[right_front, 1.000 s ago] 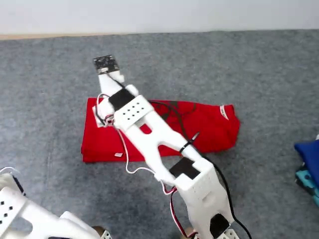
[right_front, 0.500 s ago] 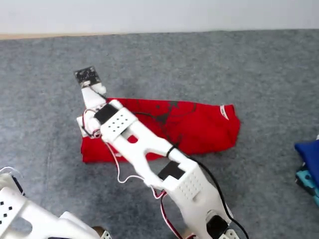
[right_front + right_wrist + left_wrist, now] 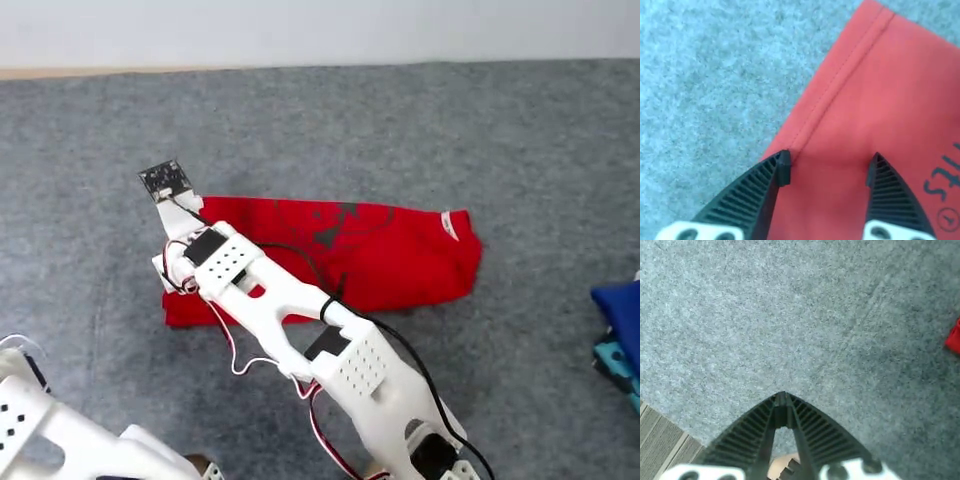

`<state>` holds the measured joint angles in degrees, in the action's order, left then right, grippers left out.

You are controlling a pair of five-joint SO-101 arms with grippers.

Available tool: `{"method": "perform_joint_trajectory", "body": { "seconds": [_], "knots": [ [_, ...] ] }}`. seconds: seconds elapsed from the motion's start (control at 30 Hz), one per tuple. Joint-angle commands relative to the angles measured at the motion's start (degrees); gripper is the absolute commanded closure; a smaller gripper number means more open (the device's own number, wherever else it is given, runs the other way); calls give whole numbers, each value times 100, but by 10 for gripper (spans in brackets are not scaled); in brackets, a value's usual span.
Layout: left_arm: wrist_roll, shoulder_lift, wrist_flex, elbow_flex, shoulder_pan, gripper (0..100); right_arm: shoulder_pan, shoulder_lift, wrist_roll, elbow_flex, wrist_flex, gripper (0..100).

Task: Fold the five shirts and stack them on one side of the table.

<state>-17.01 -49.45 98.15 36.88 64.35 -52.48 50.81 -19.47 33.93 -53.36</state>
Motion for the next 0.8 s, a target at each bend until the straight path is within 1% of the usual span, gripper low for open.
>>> {"method": "perform_joint_trajectory", "body": {
  "seconds": [0.0, 0.07, 0.13, 0.27, 0.3, 0.37, 0.43, 0.53, 0.67, 0.77],
  "knots": [
    [-35, -88, -105, 13, 44, 996, -57, 101, 53, 220, 4, 757],
    [-35, -88, -105, 13, 44, 996, -57, 101, 62, 220, -101, 759],
    [-35, -88, -105, 13, 44, 996, -57, 101, 62, 220, -215, 798],
    [-35, -88, -105, 13, 44, 996, -57, 101, 62, 220, -251, 987],
    [-44, -88, -105, 4, 44, 996, -48, 101, 62, 220, -251, 992],
    [-44, -88, -105, 4, 44, 996, -48, 101, 62, 220, -251, 971],
    [-44, -88, -105, -13, 44, 996, -48, 101, 62, 220, -251, 992],
    [-44, -97, -105, -22, 44, 996, -40, 101, 62, 220, -268, 989],
    [-53, -97, -105, -22, 44, 996, -40, 40, 70, 229, -523, 988],
    [-53, -97, -105, -22, 44, 996, -48, -277, 44, 229, -760, 975]
  ]
}}
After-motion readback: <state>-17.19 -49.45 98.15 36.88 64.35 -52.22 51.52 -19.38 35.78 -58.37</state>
